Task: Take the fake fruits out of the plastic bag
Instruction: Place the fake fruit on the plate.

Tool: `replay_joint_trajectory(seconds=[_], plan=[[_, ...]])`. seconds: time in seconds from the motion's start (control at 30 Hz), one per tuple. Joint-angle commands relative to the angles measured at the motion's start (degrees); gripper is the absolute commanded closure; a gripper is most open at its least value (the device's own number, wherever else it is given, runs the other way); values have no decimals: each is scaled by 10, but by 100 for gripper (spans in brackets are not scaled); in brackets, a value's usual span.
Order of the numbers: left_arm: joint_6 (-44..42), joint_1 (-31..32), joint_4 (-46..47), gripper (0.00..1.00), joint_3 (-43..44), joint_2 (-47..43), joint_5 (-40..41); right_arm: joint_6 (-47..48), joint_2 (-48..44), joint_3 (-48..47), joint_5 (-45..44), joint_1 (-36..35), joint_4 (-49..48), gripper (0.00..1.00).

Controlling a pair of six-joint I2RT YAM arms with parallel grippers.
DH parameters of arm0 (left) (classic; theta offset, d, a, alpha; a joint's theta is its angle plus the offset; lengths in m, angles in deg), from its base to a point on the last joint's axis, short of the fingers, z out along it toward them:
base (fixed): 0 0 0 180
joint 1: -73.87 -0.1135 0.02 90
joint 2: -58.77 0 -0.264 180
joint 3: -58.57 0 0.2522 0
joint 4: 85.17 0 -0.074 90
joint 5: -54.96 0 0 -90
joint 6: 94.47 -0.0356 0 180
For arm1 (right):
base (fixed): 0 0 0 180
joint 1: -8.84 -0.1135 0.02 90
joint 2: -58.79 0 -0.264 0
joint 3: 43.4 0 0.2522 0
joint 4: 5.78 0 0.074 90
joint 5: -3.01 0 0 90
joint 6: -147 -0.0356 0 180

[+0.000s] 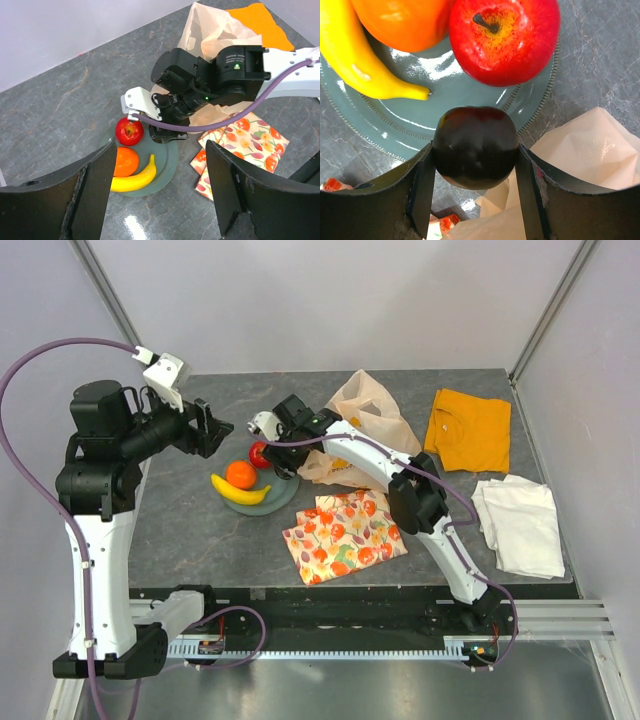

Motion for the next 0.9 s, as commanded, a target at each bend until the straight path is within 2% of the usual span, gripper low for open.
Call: replay_joint_trajectory(seconds=[0.0, 0.4, 0.5, 0.57, 0.6, 0.87], plan=[[20, -17, 9, 21, -3, -3, -27, -15, 10, -17, -22, -2, -1, 51], [24, -23, 9, 21, -12, -10, -42, -31, 28, -30, -39, -4, 1, 35], [25, -23, 10, 21, -14, -10, -48, -31, 19, -21, -47, -4, 2, 22], [27, -22, 11, 21, -14, -9, -51, -33, 13, -18, -55, -4, 4, 17], [28, -23, 11, 21, -15, -8, -53, -33, 13, -18, -57, -5, 4, 8], [31, -24, 18, 21, -12, -4, -72, -53, -41, -15, -30, -6, 22, 6]])
